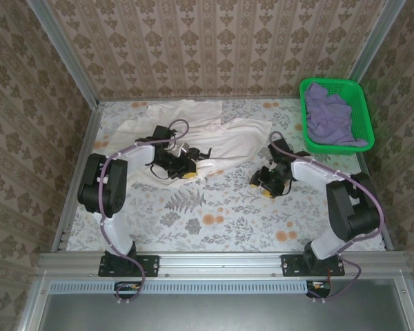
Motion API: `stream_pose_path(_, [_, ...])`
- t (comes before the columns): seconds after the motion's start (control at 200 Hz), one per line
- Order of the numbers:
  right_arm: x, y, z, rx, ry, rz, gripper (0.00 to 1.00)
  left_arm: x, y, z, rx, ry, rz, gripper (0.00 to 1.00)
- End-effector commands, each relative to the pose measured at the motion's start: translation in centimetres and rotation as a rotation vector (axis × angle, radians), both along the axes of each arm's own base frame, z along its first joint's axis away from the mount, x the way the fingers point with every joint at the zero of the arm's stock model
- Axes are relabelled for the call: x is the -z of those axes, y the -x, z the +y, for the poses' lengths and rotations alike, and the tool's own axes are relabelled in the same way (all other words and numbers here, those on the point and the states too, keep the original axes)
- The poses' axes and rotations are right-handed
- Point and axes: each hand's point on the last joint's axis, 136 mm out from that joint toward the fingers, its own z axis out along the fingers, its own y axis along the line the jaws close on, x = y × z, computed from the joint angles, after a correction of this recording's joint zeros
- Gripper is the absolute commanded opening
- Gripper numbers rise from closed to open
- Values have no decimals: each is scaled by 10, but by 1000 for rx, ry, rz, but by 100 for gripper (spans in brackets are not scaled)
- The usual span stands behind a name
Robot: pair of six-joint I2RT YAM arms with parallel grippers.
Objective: Fold and stack the t-shirts
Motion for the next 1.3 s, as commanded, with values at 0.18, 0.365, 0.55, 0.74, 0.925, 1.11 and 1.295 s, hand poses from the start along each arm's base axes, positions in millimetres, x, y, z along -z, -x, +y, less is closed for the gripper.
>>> stream_pose_path(0.18, [-9,-48,118,-5,-275,-90,53,9,-10,7,-87,46,93,14])
stream_pose_path(0.365, [1,-61,163,-4,-368,-73,50,11,-18,16,-121,43,102,12])
stream_pose_path(0.55, [4,-71,186,14,-435,-85,46,13,-17,18,-119,43,116,12])
stream_pose_path(0.74, [7,-67,201,3,-459,-78,44,15,-19,19,-128,43,127,12])
stream_pose_path(0.925, [10,-62,203,9,-468,-56,44,22,-23,25,-153,31,141,11])
stream_pose_path(1.11, [5,-61,211,3,-493,-42,44,26,-25,26,-179,35,159,11])
stream_pose_path(1.295, [9,-62,221,4,-497,-13,43,26,-29,26,-193,38,159,11])
